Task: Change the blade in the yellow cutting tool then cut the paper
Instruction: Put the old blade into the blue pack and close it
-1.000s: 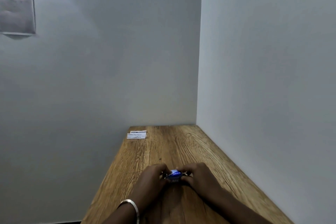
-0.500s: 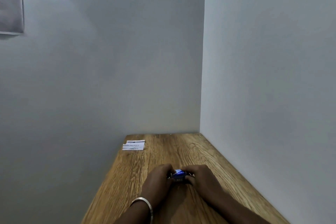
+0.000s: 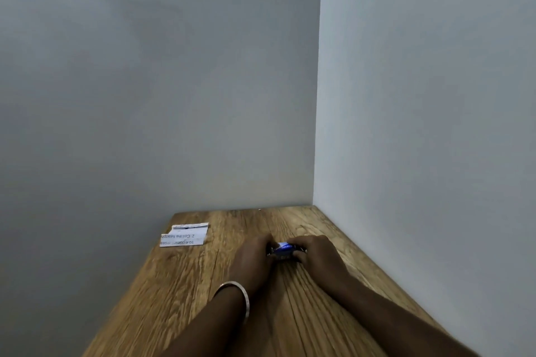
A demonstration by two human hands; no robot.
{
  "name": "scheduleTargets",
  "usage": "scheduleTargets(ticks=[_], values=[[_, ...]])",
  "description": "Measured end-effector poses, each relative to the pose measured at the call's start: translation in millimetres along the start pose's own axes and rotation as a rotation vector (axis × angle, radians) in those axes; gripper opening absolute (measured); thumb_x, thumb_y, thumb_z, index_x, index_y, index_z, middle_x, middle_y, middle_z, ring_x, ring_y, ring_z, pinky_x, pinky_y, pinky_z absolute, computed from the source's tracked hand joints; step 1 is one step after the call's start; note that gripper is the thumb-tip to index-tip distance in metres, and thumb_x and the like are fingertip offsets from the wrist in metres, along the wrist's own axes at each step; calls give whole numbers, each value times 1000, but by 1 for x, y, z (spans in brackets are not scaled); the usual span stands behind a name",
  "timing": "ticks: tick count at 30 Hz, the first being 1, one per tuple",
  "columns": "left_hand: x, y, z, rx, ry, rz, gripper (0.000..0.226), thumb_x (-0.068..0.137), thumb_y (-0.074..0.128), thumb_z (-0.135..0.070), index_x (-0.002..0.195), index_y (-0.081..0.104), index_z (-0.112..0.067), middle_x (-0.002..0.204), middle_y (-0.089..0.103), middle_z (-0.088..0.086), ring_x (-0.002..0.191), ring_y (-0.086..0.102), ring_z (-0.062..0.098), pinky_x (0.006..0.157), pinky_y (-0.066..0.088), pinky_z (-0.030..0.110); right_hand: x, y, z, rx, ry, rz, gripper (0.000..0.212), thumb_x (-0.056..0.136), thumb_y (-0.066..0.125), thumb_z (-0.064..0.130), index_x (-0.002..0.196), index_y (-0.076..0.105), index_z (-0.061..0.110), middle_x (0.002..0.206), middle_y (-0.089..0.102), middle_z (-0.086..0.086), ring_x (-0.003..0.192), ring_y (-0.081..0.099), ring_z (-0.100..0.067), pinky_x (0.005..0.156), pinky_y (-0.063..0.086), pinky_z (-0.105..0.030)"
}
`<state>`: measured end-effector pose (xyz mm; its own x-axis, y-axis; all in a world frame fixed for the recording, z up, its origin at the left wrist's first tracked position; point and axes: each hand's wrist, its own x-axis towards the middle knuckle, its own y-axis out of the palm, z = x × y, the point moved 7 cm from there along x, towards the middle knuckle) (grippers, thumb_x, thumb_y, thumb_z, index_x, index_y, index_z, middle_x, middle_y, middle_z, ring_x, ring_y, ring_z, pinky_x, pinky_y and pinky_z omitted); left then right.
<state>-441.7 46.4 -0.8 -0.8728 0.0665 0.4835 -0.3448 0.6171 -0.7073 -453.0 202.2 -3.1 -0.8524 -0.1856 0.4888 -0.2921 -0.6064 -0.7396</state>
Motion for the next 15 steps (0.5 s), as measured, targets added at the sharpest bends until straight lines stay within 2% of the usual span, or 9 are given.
scheduleTargets(ticks=[2,6,10,15], values=[[17,10,5,-7,-14,-8,15,88,66,-24,103,67,-25,103,69,-3,88,60,10,64,40,19,16,4,-10,-9,10,-5,33,90,67,14,121,72,23,116,75,3,107,66,-10,87,42,-17],[51,26,15,-30,-27,-13,14,86,68,-23,100,69,-22,100,70,-1,89,63,14,71,48,27,47,10,-28,-3,11,-33,33,88,69,12,119,73,22,114,75,2,106,67,-13,86,45,-20],[83,42,26,-24,-25,-28,15,85,71,-22,100,70,-20,100,70,0,91,64,17,75,50,29,74,21,-47,-2,28,-40,34,88,70,12,121,72,21,117,75,-1,108,67,-15,93,50,-26],[115,57,36,15,-27,-39,16,85,69,-23,101,70,-20,103,70,2,93,63,21,81,54,37,106,30,-62,-5,25,-48,34,87,70,9,121,72,17,119,73,-3,110,66,-17,97,49,-27]])
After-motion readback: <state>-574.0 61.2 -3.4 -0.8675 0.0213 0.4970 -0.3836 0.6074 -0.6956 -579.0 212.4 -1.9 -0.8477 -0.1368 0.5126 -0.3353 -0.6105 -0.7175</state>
